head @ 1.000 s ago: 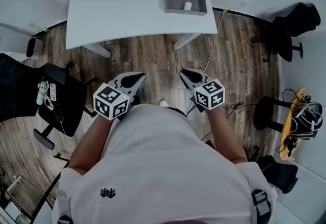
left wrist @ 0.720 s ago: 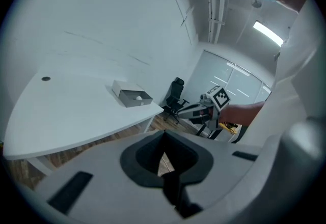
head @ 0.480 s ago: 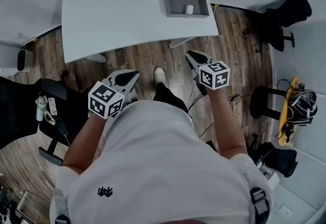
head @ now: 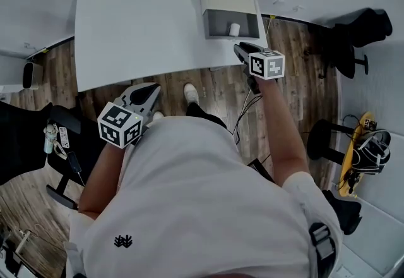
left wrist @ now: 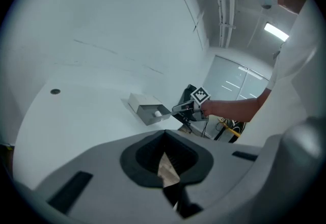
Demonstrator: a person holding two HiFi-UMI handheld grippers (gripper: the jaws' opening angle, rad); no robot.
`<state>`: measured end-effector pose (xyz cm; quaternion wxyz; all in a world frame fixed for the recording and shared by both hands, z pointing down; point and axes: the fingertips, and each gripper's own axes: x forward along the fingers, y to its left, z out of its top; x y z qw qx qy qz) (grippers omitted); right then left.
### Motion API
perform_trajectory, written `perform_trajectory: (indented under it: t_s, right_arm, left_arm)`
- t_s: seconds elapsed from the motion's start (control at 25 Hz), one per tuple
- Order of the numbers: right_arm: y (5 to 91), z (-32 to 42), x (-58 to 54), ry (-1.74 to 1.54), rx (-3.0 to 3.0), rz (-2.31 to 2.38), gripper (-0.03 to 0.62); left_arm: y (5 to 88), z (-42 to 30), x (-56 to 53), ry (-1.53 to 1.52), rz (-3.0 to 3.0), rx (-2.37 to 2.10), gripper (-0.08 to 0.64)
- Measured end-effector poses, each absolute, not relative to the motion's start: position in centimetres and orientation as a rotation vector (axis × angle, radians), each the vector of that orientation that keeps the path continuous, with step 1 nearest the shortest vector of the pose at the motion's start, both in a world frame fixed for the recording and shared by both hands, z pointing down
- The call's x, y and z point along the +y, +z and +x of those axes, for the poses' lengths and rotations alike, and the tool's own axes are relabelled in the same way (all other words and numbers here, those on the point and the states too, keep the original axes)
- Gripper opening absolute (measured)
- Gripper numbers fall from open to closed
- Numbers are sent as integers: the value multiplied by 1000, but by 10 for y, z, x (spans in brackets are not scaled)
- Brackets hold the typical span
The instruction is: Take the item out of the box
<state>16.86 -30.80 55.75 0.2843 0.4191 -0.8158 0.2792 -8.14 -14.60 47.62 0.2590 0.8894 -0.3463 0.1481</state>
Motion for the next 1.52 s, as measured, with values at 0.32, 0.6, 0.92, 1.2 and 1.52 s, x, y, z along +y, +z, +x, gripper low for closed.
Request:
perform_trajectory:
  t_s: [0.32,0.6,0.92,1.2,1.52]
  right_arm:
    - [614,190,-386,865,-2026,1019,145]
    - [654,198,-410,967,-1868,916,228]
    - [682,194,-414,981,-1739,809,273]
    - [691,189,-412,892,-1671,761,258]
    - [684,194,-424,787,-1732,847,175]
  left_arm:
    - [470,-83,-197,384,2344,-1094,6]
    - [467,-79,-224,389,2312,-1150,6]
    - [468,-79,-236,382,2277,-1197,6]
    - [471,-79,-232,380,2259,-1212,6]
    - [472,-87,-223,368,2238,-1230,6]
